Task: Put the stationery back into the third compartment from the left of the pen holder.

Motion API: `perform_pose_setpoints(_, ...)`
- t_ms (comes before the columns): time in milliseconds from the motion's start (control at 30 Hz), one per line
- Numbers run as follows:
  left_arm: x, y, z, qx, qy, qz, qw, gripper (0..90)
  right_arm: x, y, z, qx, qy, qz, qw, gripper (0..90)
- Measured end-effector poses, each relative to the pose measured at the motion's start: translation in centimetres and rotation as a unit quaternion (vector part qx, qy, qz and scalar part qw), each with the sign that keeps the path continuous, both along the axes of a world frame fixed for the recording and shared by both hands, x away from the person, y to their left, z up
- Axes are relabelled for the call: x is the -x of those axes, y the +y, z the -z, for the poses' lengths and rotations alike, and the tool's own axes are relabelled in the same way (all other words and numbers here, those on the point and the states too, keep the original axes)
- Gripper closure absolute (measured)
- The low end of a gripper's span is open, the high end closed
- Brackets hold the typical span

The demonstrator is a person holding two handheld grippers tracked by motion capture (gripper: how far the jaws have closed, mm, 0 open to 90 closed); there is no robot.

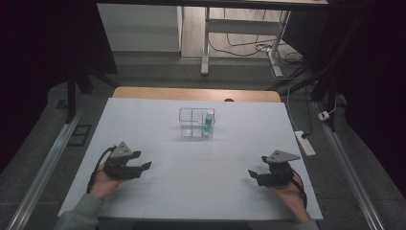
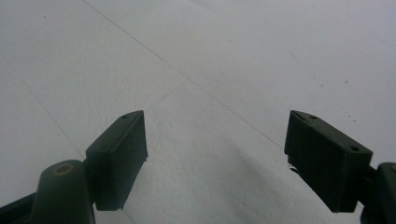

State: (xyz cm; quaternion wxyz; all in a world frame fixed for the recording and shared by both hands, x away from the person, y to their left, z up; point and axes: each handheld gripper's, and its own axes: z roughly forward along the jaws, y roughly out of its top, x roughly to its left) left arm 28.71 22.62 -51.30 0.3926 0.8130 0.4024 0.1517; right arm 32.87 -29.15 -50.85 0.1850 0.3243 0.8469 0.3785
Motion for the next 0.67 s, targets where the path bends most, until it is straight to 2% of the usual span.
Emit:
perform_pose_setpoints(233, 0.8, 0.7, 0.5, -0.007, -0.002, -0.006, 1.0000, 35.8, 0.0, 0.0, 0.0, 0.001, 0.000, 0.001, 1.0000, 20.3)
perform_pose_setpoints(667, 0.7, 1.1, 0.6, -0.004, 0.001, -0.012, 0.9999, 35.8, 0.0, 0.0, 0.0, 0.000, -0.003, 0.002, 1.0000, 20.3)
